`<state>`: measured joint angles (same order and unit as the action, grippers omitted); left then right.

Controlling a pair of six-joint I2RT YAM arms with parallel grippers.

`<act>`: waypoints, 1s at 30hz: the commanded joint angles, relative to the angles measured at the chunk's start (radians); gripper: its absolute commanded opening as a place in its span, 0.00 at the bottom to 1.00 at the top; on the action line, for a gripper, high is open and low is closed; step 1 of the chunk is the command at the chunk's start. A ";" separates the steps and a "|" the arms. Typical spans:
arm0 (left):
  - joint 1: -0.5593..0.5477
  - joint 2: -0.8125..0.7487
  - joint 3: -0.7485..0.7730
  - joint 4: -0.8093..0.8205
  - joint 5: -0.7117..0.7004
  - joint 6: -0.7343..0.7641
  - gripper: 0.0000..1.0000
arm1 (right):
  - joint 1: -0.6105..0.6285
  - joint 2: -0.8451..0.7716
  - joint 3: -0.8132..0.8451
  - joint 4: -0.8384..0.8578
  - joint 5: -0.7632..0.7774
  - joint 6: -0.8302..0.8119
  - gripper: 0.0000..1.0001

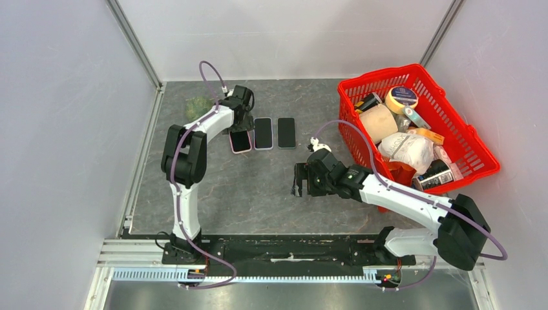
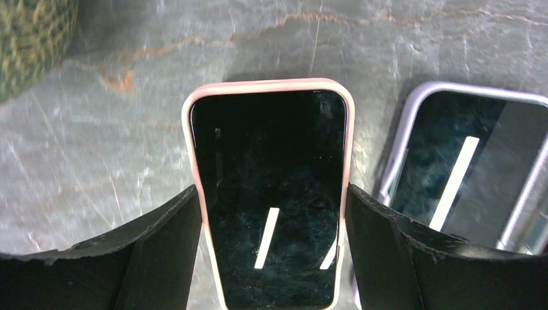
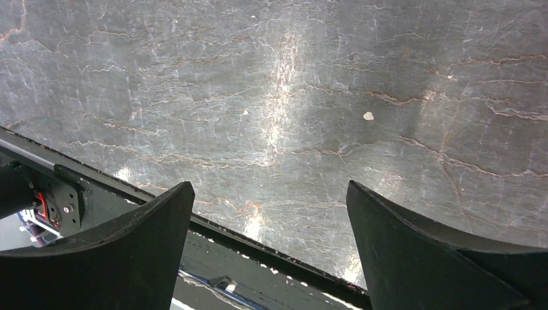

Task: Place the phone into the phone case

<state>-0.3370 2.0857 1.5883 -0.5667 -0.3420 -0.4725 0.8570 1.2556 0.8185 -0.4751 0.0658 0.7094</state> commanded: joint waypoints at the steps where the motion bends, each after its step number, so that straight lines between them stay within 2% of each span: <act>1: 0.023 0.069 0.118 0.004 0.071 0.210 0.38 | -0.004 -0.051 -0.010 -0.017 -0.002 -0.014 0.95; 4: 0.026 0.109 0.149 -0.005 0.089 0.241 0.40 | -0.004 -0.056 -0.007 -0.030 0.005 -0.018 0.95; 6: 0.030 0.121 0.150 -0.005 0.102 0.245 0.45 | -0.004 -0.050 -0.004 -0.031 0.005 -0.018 0.95; 10: 0.035 0.117 0.134 0.002 0.102 0.236 0.74 | -0.004 -0.038 0.002 -0.033 0.002 -0.020 0.97; 12: 0.036 0.098 0.122 0.013 0.111 0.233 0.83 | -0.003 -0.033 0.005 -0.033 0.002 -0.022 0.97; 18: 0.039 0.042 0.116 0.018 0.049 0.238 0.86 | -0.004 -0.022 0.020 -0.034 0.004 -0.024 0.97; 24: 0.043 -0.007 0.106 0.021 0.047 0.244 0.88 | -0.004 -0.012 0.030 -0.036 0.011 -0.026 0.97; 30: 0.018 -0.179 0.011 0.015 0.084 0.129 0.88 | -0.004 -0.013 0.071 -0.057 0.049 -0.028 0.97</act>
<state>-0.3031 2.0930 1.6573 -0.5724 -0.2604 -0.2752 0.8570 1.2430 0.8207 -0.5220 0.0731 0.7002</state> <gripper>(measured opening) 0.878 0.968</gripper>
